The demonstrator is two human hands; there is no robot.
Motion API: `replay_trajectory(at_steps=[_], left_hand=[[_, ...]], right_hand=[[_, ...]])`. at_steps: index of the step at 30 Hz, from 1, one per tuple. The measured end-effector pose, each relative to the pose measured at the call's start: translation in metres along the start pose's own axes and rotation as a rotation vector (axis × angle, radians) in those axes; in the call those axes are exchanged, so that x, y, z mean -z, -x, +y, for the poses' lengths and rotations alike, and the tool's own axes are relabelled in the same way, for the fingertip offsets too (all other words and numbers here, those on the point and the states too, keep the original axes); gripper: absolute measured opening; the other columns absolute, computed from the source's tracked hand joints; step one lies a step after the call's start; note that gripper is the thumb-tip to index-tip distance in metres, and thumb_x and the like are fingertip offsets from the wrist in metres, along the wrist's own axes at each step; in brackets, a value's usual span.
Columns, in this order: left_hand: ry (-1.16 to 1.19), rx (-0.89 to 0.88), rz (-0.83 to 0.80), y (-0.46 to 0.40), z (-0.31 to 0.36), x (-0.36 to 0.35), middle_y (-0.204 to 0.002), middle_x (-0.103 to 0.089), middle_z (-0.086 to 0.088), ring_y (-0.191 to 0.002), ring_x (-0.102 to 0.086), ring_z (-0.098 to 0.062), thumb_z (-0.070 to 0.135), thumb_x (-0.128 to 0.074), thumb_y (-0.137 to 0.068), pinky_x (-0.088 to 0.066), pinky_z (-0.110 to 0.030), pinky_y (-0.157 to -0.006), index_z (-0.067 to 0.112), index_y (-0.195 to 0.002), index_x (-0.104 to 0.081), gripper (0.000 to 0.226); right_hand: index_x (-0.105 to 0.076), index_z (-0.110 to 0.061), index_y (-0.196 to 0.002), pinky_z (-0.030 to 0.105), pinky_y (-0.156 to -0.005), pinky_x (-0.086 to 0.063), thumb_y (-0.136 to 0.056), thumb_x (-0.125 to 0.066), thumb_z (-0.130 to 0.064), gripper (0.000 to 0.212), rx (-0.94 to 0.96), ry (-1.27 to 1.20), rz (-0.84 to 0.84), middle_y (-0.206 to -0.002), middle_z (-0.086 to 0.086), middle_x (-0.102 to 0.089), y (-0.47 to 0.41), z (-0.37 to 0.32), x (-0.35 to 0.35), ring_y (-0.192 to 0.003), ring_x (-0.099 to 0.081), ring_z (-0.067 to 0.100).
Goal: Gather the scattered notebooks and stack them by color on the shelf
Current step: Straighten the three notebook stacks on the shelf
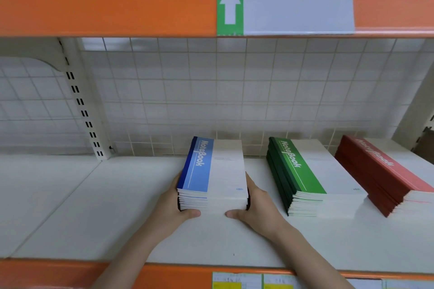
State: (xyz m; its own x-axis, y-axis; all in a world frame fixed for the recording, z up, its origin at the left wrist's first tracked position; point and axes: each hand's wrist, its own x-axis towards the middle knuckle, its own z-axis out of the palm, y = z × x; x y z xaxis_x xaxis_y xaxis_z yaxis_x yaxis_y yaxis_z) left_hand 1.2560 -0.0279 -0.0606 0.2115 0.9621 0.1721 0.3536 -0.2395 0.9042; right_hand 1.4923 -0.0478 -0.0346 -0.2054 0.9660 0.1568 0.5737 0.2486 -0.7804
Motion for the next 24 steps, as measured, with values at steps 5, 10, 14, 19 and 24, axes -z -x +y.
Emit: replay_trajectory(at_steps=[5,10,14,19,24], left_hand=[[0.245,0.005,-0.057,0.004,0.011,0.006,-0.128,-0.057,0.024,-0.119,-0.055,-0.001,0.031,-0.091,-0.049,-0.051,-0.022,-0.087,0.043,-0.132,-0.037,0.1],[0.137,-0.074,0.12,0.008,0.05,0.014,-0.141,-0.032,0.038,-0.126,-0.028,0.024,0.062,-0.069,-0.063,-0.028,-0.014,-0.105,0.041,-0.141,-0.031,0.09],[-0.054,-0.313,0.159,0.009,0.1,-0.004,-0.137,-0.046,0.026,-0.127,-0.042,0.007,0.043,-0.064,-0.085,-0.034,-0.012,-0.101,0.034,-0.132,-0.046,0.051],[-0.14,-0.412,0.014,0.001,0.141,-0.06,-0.137,-0.04,0.03,-0.129,-0.032,0.016,0.043,-0.047,-0.088,-0.022,-0.001,-0.102,0.037,-0.131,-0.044,0.044],[0.075,-0.192,-0.142,-0.024,0.148,-0.126,-0.136,-0.04,0.033,-0.126,-0.035,0.017,0.046,-0.043,-0.092,-0.026,-0.001,-0.098,0.039,-0.138,-0.038,0.047]], right_hand=[[-0.018,-0.019,-0.149,0.023,-0.102,-0.041,-0.061,-0.088,-0.035,0.114,-0.09,-0.057,-0.019,-0.137,-0.02,-0.046,0.005,-0.014,0.011,-0.122,-0.047,-0.002],[-0.008,-0.022,-0.152,0.012,-0.109,-0.019,-0.065,-0.063,-0.069,0.114,-0.016,-0.111,0.112,-0.143,-0.025,-0.018,0.022,-0.039,0.034,-0.135,-0.02,-0.008],[-0.033,-0.024,-0.147,0.018,-0.111,-0.026,-0.084,-0.047,-0.056,0.072,0.038,-0.179,0.273,-0.149,-0.016,-0.033,0.036,-0.05,0.061,-0.136,-0.031,-0.002],[-0.045,-0.017,-0.14,0.025,-0.112,-0.029,-0.099,-0.042,-0.032,0.044,0.039,-0.023,0.448,-0.143,-0.008,-0.046,0.048,-0.033,0.109,-0.133,-0.038,0.003],[-0.051,-0.006,-0.132,0.024,-0.097,-0.035,-0.101,-0.037,-0.028,0.04,-0.127,0.071,0.526,-0.132,0.004,-0.056,0.053,0.015,0.158,-0.125,-0.048,0.019]])
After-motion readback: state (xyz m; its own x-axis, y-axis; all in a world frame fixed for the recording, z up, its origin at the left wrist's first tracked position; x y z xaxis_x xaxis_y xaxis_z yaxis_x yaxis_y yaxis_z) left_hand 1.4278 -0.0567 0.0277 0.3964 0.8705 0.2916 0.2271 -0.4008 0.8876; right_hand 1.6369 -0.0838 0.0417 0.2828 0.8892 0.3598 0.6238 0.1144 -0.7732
